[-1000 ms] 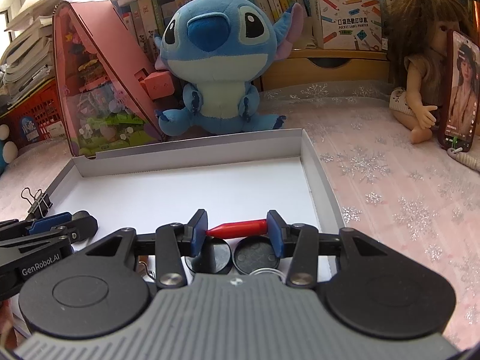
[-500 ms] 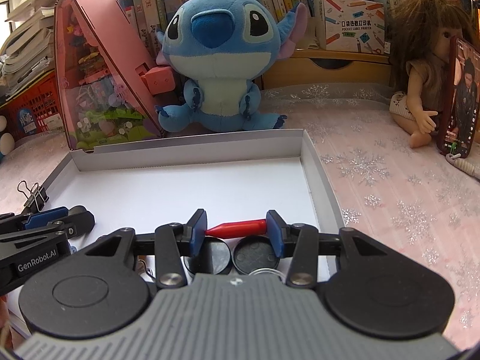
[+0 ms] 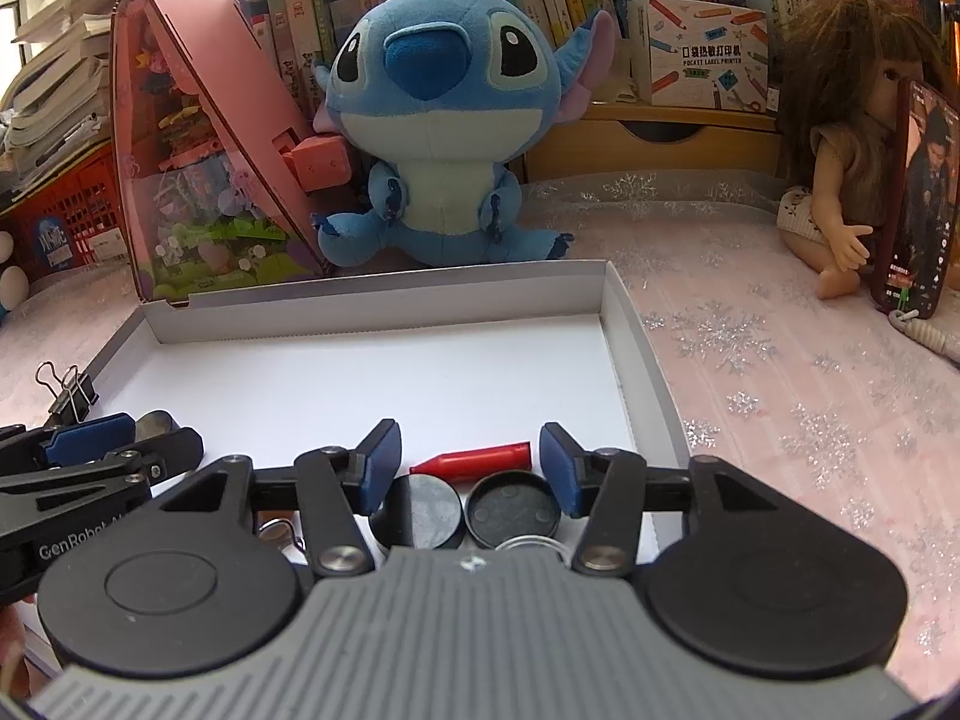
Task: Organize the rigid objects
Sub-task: 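Lower the black lid and red stick into the tray and open both grippers, then raise both open grippers up out of the tray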
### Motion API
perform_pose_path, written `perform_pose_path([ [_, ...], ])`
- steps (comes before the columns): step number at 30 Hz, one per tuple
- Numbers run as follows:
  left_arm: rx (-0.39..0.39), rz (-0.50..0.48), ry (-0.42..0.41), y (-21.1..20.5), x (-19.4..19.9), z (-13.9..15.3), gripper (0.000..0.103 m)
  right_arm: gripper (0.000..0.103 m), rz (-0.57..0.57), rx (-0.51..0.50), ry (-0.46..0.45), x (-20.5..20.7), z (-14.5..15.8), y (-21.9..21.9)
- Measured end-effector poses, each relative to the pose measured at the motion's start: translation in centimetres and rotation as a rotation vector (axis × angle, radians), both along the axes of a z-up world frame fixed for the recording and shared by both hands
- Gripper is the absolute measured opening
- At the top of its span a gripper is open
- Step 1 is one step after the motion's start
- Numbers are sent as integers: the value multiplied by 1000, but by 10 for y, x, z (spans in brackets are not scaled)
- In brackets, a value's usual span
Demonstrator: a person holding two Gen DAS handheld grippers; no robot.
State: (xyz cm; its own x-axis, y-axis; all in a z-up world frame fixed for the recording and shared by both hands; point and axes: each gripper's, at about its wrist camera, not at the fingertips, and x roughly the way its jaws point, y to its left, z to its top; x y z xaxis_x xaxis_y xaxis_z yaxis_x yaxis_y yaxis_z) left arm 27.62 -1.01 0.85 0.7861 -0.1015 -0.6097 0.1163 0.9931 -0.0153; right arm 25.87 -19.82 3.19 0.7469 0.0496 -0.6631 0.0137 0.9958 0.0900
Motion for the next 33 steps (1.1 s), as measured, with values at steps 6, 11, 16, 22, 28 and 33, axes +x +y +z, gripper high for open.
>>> perform_pose_path([
  [6, 3, -7, 1, -3, -2, 0, 55, 76, -8, 19, -4, -2, 0, -2],
  [11, -5, 15, 2, -4, -4, 3, 72, 82, -8, 25, -8, -3, 1, -3],
  [16, -8, 18, -1, -2, -6, 5, 75, 86, 6, -24, -15, -3, 4, 5],
  [22, -12, 20, -7, -2, -10, 10, 75, 88, 10, -32, -32, -6, 9, 7],
  [28, -20, 17, -29, 1, -17, 21, 77, 90, 12, -40, -64, -13, 20, 8],
  [33, -32, 21, -40, 3, -25, 30, 77, 92, 9, -32, -81, -19, 28, 7],
])
